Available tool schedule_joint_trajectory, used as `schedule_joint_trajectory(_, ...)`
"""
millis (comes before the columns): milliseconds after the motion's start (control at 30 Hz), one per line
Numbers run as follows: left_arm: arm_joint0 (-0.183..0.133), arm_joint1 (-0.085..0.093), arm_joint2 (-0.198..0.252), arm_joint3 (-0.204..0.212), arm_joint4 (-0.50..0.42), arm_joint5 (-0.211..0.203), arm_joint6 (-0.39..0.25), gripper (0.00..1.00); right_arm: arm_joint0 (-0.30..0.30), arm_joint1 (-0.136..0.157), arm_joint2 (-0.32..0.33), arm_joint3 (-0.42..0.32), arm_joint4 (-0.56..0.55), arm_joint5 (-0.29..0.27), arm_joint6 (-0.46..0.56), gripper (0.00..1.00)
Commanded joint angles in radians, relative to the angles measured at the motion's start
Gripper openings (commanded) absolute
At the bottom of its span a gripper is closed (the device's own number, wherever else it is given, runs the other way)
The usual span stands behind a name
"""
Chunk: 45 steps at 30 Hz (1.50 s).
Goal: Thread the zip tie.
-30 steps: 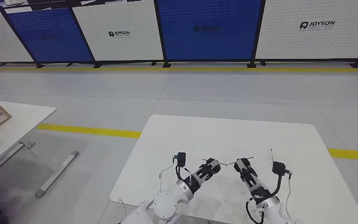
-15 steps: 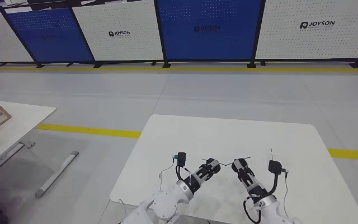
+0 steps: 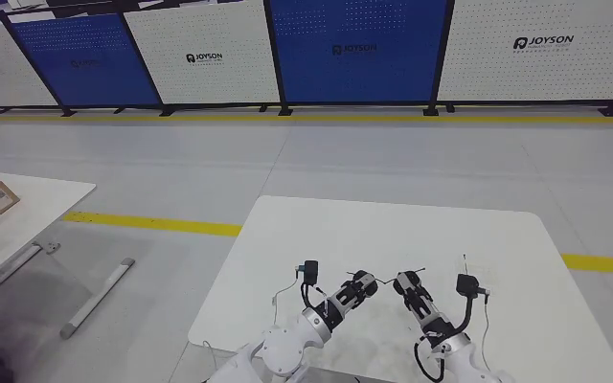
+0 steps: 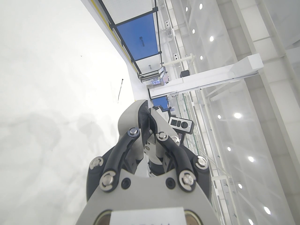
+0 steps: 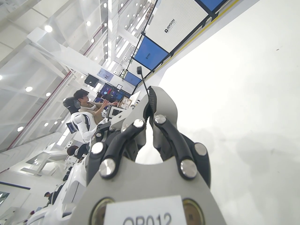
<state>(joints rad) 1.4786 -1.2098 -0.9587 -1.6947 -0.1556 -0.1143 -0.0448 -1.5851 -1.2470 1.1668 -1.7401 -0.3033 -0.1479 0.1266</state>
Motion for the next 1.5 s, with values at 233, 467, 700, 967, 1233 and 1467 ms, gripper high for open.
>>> schedule_joint_trajectory(233, 0.0, 0.0, 0.0, 0.0, 0.0, 0.0, 0.0, 0.0, 0.002, -0.002, 0.004, 0.024, 0.033, -0.023, 0.01, 0.0)
schedule_joint_trajectory(467, 0.0, 0.0, 0.0, 0.0, 0.0, 0.0, 0.0, 0.0, 0.015, -0.007, -0.005, 0.05, 0.059, -0.045, 0.0, 0.0)
schedule_joint_trajectory(700, 0.0, 0.0, 0.0, 0.0, 0.0, 0.0, 0.0, 0.0, 0.015, -0.007, -0.005, 0.05, 0.059, -0.045, 0.0, 0.0)
schedule_joint_trajectory(967, -0.001, -0.003, 0.001, 0.001, -0.014, -0.007, 0.005, 0.0, 0.015, -0.007, -0.005, 0.05, 0.059, -0.045, 0.0, 0.0)
schedule_joint_trajectory(1233, 0.0, -0.007, -0.005, 0.007, -0.039, -0.025, 0.004, 0.0, 0.015, -0.007, -0.005, 0.05, 0.059, -0.045, 0.0, 0.0)
schedule_joint_trajectory(1467, 0.0, -0.008, -0.005, 0.008, -0.042, -0.026, 0.004, 0.0, 0.015, -0.007, -0.005, 0.05, 0.059, -0.045, 0.0, 0.0)
